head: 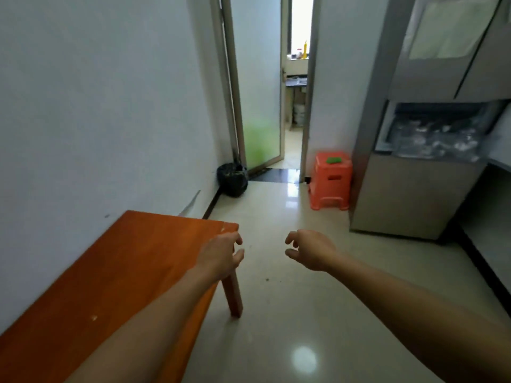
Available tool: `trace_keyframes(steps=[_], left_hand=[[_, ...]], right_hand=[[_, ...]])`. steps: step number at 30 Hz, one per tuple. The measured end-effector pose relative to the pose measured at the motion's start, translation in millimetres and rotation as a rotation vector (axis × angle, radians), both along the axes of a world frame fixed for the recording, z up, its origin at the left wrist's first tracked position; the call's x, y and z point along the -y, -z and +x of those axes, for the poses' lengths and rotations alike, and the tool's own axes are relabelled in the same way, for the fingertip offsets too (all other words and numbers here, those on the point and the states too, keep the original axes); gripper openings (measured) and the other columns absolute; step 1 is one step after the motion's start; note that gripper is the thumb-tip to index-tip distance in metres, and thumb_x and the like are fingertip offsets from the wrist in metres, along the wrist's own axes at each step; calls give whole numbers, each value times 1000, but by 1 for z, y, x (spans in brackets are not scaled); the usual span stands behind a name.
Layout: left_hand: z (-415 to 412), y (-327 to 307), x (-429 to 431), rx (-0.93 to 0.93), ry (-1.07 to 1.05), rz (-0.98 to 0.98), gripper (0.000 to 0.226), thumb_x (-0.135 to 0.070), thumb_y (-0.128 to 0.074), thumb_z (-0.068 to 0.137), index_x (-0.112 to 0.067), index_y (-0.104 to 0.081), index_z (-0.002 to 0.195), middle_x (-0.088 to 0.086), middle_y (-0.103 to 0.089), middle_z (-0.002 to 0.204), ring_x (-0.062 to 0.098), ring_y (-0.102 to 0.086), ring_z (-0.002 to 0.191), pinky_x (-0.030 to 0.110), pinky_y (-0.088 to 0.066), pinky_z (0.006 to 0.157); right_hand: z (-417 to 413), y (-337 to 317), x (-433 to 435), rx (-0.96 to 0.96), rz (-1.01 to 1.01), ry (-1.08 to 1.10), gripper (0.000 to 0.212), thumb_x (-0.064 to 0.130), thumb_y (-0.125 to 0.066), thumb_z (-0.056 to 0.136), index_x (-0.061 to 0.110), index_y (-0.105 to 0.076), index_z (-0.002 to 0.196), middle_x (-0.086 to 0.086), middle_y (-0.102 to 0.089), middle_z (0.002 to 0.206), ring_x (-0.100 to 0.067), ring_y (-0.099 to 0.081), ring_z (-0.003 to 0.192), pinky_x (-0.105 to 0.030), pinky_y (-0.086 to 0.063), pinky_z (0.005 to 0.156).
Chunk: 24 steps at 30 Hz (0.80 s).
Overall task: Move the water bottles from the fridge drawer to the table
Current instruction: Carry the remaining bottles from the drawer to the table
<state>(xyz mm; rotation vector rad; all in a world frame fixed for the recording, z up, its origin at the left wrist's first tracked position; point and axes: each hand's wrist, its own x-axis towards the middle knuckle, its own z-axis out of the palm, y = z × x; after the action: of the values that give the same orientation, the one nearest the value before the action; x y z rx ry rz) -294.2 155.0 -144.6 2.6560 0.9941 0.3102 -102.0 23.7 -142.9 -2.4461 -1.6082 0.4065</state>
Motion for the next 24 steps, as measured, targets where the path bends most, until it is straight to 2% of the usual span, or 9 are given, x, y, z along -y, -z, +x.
trace_keyframes(steps=[3, 8, 14, 17, 20, 24], left_hand=[[88, 8, -15, -7, 97, 8, 25, -38, -59, 89, -24, -59, 110, -5, -65, 90, 11, -60, 79, 32, -56, 73], [234, 5, -39, -48, 269, 19, 27, -38, -56, 90, -23, -59, 112, -2, -65, 98, 17, -59, 87, 33, -51, 77], [395, -11, -51, -25, 465, 7, 20, -37, -59, 88, -26, -57, 104, -3, -64, 94, 14, -58, 81, 29, -51, 73], [464, -10, -39, -27, 588, -44, 14, -33, -61, 86, -25, -58, 97, -5, -59, 89, 13, -58, 79, 31, -54, 74], [533, -4, -27, -19, 699, 4, 15, -34, -59, 85, -23, -60, 96, -2, -64, 92, 17, -61, 83, 36, -54, 76], [633, 5, -15, -57, 771, 33, 17, -34, -56, 86, -24, -60, 100, -2, -65, 97, 18, -61, 88, 36, -53, 77]], right_hand=[[72, 8, 8, -13, -18, 120, 37, 44, -57, 91, 27, -59, 124, 2, -66, 117, -21, -61, 103, -32, -49, 83], [188, 4, 15, -50, -30, 343, 38, 45, -59, 88, 26, -61, 121, 1, -66, 115, -19, -62, 99, -31, -48, 79], [303, -11, 44, -73, 67, 615, 30, 39, -59, 89, 22, -64, 114, 2, -68, 104, -15, -62, 90, -34, -53, 79], [353, -8, 67, -80, 65, 702, 29, 36, -59, 90, 20, -65, 114, 0, -67, 104, -15, -61, 88, -30, -50, 75], [409, -3, 85, -85, 67, 757, 29, 33, -59, 92, 17, -64, 115, -2, -67, 106, -17, -61, 91, -26, -44, 73], [502, 8, 98, -67, 48, 799, 29, 38, -58, 91, 23, -64, 114, 2, -67, 108, -17, -61, 94, -31, -49, 79]])
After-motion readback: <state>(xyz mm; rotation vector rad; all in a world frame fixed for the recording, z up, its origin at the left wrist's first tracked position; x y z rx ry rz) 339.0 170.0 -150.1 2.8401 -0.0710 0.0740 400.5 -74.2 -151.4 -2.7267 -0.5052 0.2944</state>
